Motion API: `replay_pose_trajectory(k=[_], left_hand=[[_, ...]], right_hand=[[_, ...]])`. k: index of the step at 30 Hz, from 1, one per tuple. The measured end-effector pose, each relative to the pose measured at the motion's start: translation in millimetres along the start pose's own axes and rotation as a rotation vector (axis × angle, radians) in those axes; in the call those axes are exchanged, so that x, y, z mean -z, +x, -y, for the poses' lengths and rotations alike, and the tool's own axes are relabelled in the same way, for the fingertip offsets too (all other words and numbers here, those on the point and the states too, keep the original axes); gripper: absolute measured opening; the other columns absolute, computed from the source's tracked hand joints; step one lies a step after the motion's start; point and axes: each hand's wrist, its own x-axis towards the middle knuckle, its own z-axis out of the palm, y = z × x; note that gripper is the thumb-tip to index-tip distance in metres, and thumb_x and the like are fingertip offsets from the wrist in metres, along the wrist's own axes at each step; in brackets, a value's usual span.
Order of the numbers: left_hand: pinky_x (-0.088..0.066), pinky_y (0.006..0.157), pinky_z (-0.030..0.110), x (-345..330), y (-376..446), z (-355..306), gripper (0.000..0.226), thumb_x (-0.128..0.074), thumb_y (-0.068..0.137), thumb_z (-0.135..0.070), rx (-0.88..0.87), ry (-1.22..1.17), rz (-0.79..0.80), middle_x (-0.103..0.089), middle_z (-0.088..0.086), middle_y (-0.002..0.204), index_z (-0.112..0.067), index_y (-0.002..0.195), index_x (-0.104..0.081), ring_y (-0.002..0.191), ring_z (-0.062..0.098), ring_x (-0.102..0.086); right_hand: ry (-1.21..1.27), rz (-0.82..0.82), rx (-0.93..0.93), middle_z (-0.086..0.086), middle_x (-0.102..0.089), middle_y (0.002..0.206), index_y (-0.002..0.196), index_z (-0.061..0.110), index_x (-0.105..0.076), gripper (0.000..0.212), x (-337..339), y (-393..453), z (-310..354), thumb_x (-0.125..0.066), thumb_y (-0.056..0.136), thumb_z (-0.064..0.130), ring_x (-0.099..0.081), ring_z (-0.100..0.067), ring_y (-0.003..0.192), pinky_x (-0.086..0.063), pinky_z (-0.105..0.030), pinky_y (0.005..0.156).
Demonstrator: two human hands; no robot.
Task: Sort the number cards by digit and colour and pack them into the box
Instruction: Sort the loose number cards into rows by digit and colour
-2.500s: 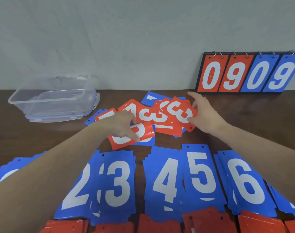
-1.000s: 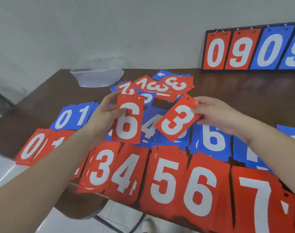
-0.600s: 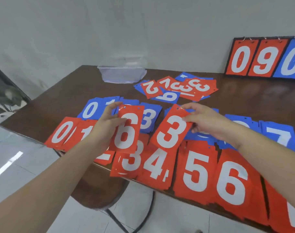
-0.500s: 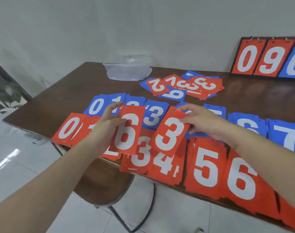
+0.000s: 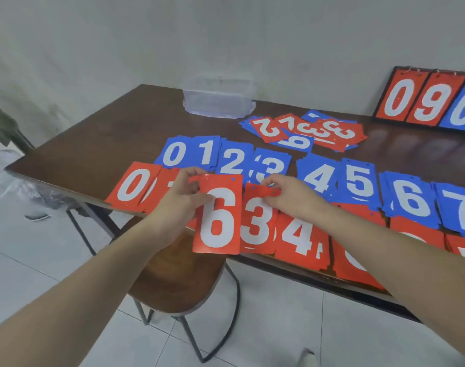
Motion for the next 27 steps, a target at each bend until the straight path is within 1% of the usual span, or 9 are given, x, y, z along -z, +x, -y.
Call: replay_pose_trajectory(k=[3,5,8,11,13,15,19,23,27], left_hand=[[-0.061,0.064,0.032,2.6,-3.2,-1.1,0.036,-0.065,0.095,-0.005,-0.01,0.005,0.007,-0.075,-0.014,0.09,-0.023,0.122,-0.05,0.084,0.016,-0.075],[-0.061,0.066,0.032,2.0,-2.9,-3.4,0.032,-0.065,0.095,-0.005,-0.021,0.011,0.007,-0.074,-0.01,0.096,-0.023,0.118,-0.051,0.086,0.016,-0.075],[-0.063,0.075,0.038,-8.1,4.2,-7.5,0.025,-0.065,0.096,-0.007,-0.021,0.029,0.038,-0.072,-0.002,0.106,-0.02,0.113,-0.052,0.092,0.021,-0.074],[-0.062,0.08,0.045,-33.8,17.3,-12.3,0.023,-0.066,0.094,-0.005,-0.004,0.05,0.112,-0.076,0.004,0.098,-0.018,0.107,-0.053,0.094,0.029,-0.074],[-0.061,0.08,0.045,-61.2,26.4,-16.0,0.024,-0.066,0.094,-0.003,-0.016,0.066,0.193,-0.075,0.012,0.098,-0.019,0.107,-0.053,0.093,0.032,-0.074],[-0.061,0.082,0.043,-93.6,34.7,-19.1,0.027,-0.065,0.095,-0.005,-0.021,0.082,0.283,-0.076,0.012,0.101,-0.02,0.115,-0.053,0.094,0.03,-0.073],[-0.062,0.084,0.039,-169.8,48.6,-22.1,0.037,-0.062,0.098,-0.006,-0.02,0.182,0.457,-0.076,0.001,0.108,-0.027,0.128,-0.056,0.096,0.018,-0.074],[-0.062,0.075,0.031,-241.6,54.5,-19.5,0.032,-0.061,0.098,-0.004,0.018,0.243,0.608,-0.076,0.006,0.109,-0.022,0.125,-0.062,0.094,0.017,-0.075],[-0.062,0.079,0.031,-294.4,53.9,-9.3,0.032,-0.064,0.095,-0.003,0.021,0.308,0.763,-0.076,0.008,0.108,-0.021,0.121,-0.066,0.097,0.023,-0.074]], right_hand=[[-0.216,-0.077,0.069,0.005,-0.064,0.117,0.125,0.032,-0.06,0.039,-8.4,3.1,-3.8,-0.073,0.088,0.036,-0.055,-0.02,0.114,-0.049,-0.037,0.09],[-0.23,-0.11,0.078,0.005,-0.062,0.124,0.132,0.031,-0.057,0.05,-6.4,2.6,-8.2,-0.074,0.087,0.04,-0.05,-0.019,0.118,-0.045,-0.041,0.099],[-0.114,-0.183,0.091,0.007,-0.062,0.116,0.13,0.03,-0.058,0.042,7.0,-0.3,-23.7,-0.071,0.09,0.037,-0.053,-0.017,0.112,-0.048,-0.041,0.097],[-0.062,-0.275,0.071,0.014,-0.06,0.11,0.127,0.031,-0.059,0.034,30.9,-11.5,-45.2,-0.066,0.094,0.032,-0.053,-0.012,0.111,-0.046,-0.033,0.093],[-0.05,-0.328,0.027,0.012,-0.06,0.112,0.128,0.029,-0.059,0.033,50.2,-23.1,-64.5,-0.064,0.095,0.029,-0.054,-0.012,0.11,-0.045,-0.031,0.09],[-0.044,-0.377,-0.013,0.008,-0.062,0.114,0.129,0.025,-0.058,0.035,70.2,-37.5,-86.1,-0.064,0.095,0.026,-0.056,-0.014,0.112,-0.047,-0.033,0.092],[0.008,-0.471,-0.122,0.007,-0.063,0.111,0.129,0.023,-0.058,0.035,106.8,-71.8,-133.2,-0.064,0.095,0.025,-0.056,-0.015,0.111,-0.042,-0.028,0.086],[0.063,-0.538,-0.226,0.006,-0.064,0.113,0.131,0.026,-0.055,0.035,131.7,-104.1,-176.0,-0.063,0.096,0.026,-0.054,-0.011,0.112,-0.038,-0.026,0.085],[0.09,-0.58,-0.287,0.006,-0.063,0.115,0.131,0.025,-0.054,0.036,145.0,-126.3,-206.4,-0.063,0.096,0.024,-0.054,-0.011,0.113,-0.038,-0.027,0.087]])
